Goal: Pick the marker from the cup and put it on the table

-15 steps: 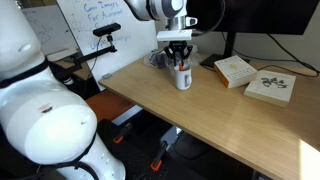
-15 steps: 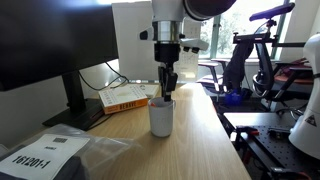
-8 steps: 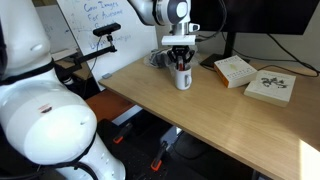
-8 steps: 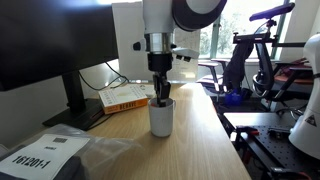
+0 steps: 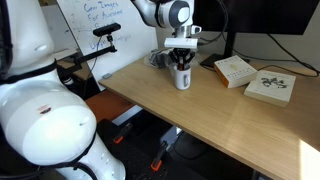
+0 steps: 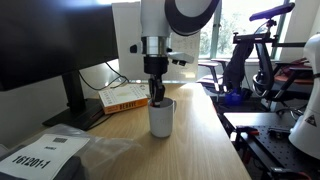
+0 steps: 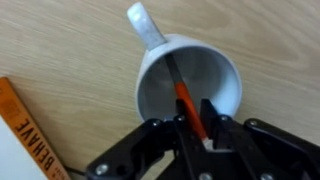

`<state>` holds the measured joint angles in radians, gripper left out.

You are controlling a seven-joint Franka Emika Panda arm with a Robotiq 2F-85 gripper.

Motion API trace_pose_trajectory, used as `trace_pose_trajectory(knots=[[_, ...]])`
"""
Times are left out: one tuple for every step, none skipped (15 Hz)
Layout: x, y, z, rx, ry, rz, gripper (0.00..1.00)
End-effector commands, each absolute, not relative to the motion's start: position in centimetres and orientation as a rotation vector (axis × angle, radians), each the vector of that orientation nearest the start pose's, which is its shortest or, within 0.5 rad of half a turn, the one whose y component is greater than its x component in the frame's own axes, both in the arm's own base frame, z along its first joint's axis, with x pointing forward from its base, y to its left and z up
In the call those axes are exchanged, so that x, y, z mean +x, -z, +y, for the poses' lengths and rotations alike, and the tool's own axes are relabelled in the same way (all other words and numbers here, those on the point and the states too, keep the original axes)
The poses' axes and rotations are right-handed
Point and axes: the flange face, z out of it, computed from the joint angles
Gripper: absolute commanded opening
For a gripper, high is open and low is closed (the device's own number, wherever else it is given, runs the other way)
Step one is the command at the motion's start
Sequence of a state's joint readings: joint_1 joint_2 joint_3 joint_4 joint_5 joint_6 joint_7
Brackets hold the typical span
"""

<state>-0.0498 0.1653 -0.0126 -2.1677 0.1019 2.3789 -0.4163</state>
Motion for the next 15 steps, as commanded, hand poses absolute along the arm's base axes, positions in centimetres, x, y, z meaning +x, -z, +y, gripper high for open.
trace_pose_trajectory(knots=[[55.9, -32.0, -3.9, -3.021, 0.183, -0.424, 0.03], [55.7, -32.1, -4.1, -3.019, 0.200, -0.420, 0.01], [55.6, -32.3, -4.1, -3.015, 0.212, -0.428, 0.04], [55.2, -32.7, -4.1, -3.012, 0.234, -0.435, 0.04], [54.8, -33.2, -4.0, -3.017, 0.245, -0.451, 0.04], [54.2, -33.9, -4.1, -3.016, 0.248, -0.466, 0.04], [53.6, -34.6, -4.1, -3.012, 0.230, -0.455, 0.04], [53.1, -35.4, -4.1, -3.004, 0.234, -0.457, 0.04], [52.2, -36.4, -4.2, -3.017, 0.221, -0.436, 0.04], [51.4, -37.7, -4.3, -3.003, 0.267, -0.421, 0.04], [50.8, -39.1, -4.4, -2.994, 0.357, -0.400, 0.04], [50.0, -40.8, -4.6, -3.003, 0.455, -0.329, 0.04], [49.2, -42.4, -4.8, -2.996, 0.522, -0.280, 0.04], [48.3, -44.0, -5.0, -2.993, 0.582, -0.251, 0.04], [47.2, -45.6, -5.2, -2.999, 0.663, -0.209, 0.04]])
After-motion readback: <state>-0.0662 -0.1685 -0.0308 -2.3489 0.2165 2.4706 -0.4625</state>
